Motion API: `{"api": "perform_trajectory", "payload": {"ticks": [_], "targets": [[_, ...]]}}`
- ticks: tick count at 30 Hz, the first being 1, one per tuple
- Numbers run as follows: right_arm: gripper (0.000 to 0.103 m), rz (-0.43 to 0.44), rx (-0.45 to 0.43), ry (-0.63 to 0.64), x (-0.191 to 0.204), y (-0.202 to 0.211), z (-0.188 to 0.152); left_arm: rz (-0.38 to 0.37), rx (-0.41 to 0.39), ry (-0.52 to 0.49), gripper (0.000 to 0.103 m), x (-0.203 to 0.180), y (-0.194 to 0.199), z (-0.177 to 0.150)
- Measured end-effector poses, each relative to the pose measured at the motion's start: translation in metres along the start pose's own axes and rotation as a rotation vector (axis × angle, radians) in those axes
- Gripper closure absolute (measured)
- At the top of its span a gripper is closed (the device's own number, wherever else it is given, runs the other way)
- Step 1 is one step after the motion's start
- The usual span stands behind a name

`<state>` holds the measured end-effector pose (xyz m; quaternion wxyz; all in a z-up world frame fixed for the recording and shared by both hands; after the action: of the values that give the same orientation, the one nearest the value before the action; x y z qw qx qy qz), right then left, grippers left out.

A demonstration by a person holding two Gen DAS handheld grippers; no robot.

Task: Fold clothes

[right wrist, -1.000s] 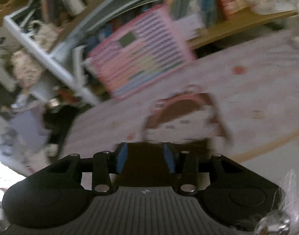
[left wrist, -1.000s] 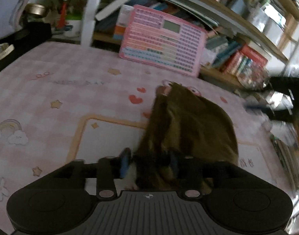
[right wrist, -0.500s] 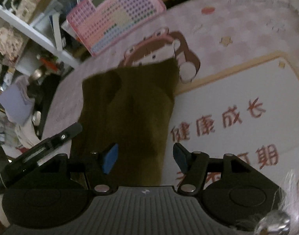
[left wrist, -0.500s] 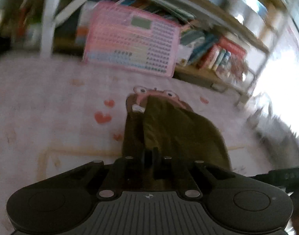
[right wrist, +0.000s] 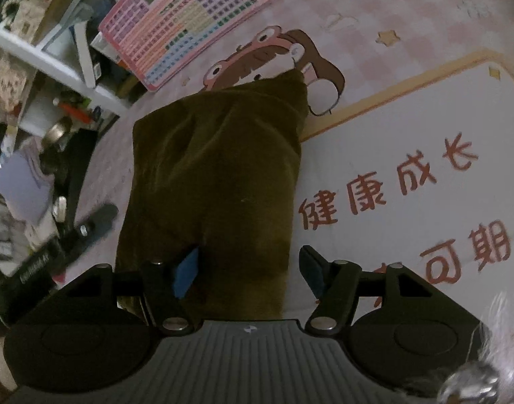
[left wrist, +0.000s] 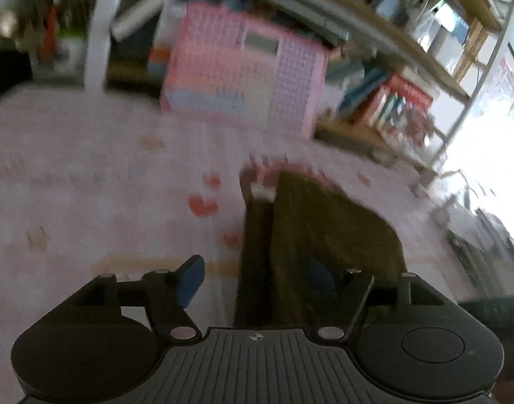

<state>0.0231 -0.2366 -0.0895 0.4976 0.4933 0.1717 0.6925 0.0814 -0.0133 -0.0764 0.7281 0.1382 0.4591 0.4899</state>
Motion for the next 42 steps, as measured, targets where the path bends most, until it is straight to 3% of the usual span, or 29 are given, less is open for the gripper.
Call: {"api": "perform_trajectory", "payload": {"ticks": [4, 5, 6, 8, 10, 14, 16, 18, 19, 21, 24, 25, 26, 28, 31, 34, 37, 40, 42], "targets": [[0.04, 0.031, -0.001, -0.049, -0.001, -0.005, 0.001, -0.032, 0.073, 0.057, 0.037, -0.006, -0.007, -0.015], [0.04, 0.036, -0.002, -0.054, -0.001, -0.006, 0.001, -0.04, 0.089, 0.07, 0.053, -0.008, -0.008, -0.019], [0.041, 0.038, -0.002, -0.055, -0.001, -0.006, 0.002, -0.048, 0.105, 0.084, 0.056, -0.01, -0.009, -0.023], [0.06, 0.039, -0.012, -0.058, -0.002, -0.005, 0.004, -0.064, 0.137, 0.112, 0.063, -0.014, -0.011, -0.03], [0.069, -0.005, -0.056, -0.035, -0.005, 0.002, 0.011, -0.08, 0.169, 0.139, 0.067, -0.018, -0.014, -0.038], [0.071, -0.154, -0.166, 0.082, -0.015, 0.021, 0.029, -0.086, 0.202, 0.123, 0.066, -0.032, -0.017, -0.056], [0.07, -0.138, -0.145, 0.059, -0.024, 0.022, 0.03, -0.068, 0.193, 0.129, 0.062, -0.033, -0.018, -0.059], [0.061, -0.104, -0.125, 0.02, -0.03, 0.024, 0.026, -0.068, 0.17, 0.167, 0.055, -0.027, -0.018, -0.055], [0.053, -0.095, -0.115, 0.01, -0.032, 0.024, 0.024, -0.075, 0.158, 0.189, 0.052, -0.025, -0.018, -0.052], [0.049, -0.076, -0.097, -0.006, -0.035, 0.023, 0.019, -0.082, 0.155, 0.231, 0.042, -0.022, -0.022, -0.048], [0.05, -0.049, -0.079, -0.028, -0.034, 0.018, 0.014, -0.08, 0.153, 0.28, 0.047, -0.019, -0.031, -0.044], [0.055, -0.048, -0.075, -0.027, -0.032, 0.018, 0.013, -0.067, 0.146, 0.277, 0.048, -0.02, -0.032, -0.044], [0.059, -0.047, -0.069, -0.025, -0.029, 0.017, 0.013, -0.054, 0.138, 0.274, 0.062, -0.021, -0.033, -0.044], [0.066, -0.039, -0.057, 0.001, -0.02, 0.019, 0.01, -0.031, 0.125, 0.258, 0.065, -0.023, -0.034, -0.043], [0.068, -0.031, -0.052, 0.017, -0.014, 0.021, 0.006, -0.033, 0.135, 0.249, 0.065, -0.021, -0.034, -0.041], [0.052, -0.046, -0.052, -0.025, -0.023, 0.017, 0.004, -0.035, 0.144, 0.263, 0.057, -0.017, -0.036, -0.042], [0.048, -0.022, -0.056, -0.033, -0.027, 0.012, 0.004, -0.046, 0.15, 0.275, 0.052, -0.017, -0.039, -0.045], [0.049, 0.001, -0.075, -0.021, -0.027, 0.008, 0.007, -0.05, 0.145, 0.277, 0.054, -0.019, -0.041, -0.046], [0.056, 0.01, -0.067, -0.007, -0.024, 0.005, 0.008, -0.044, 0.143, 0.274, 0.061, -0.02, -0.042, -0.046]]}}
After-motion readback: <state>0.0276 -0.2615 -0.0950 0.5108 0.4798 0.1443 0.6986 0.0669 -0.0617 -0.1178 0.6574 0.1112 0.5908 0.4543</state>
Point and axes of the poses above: each gripper's, at about its wrist camera, not at the fingertips, and y roughly against the way its jaws point, x to its left, z to its top, the point moved 8 cm from there along -y, roughly the way its jaws point, and after that the axes turned 14 degrees about y, right-handed, at the moved point
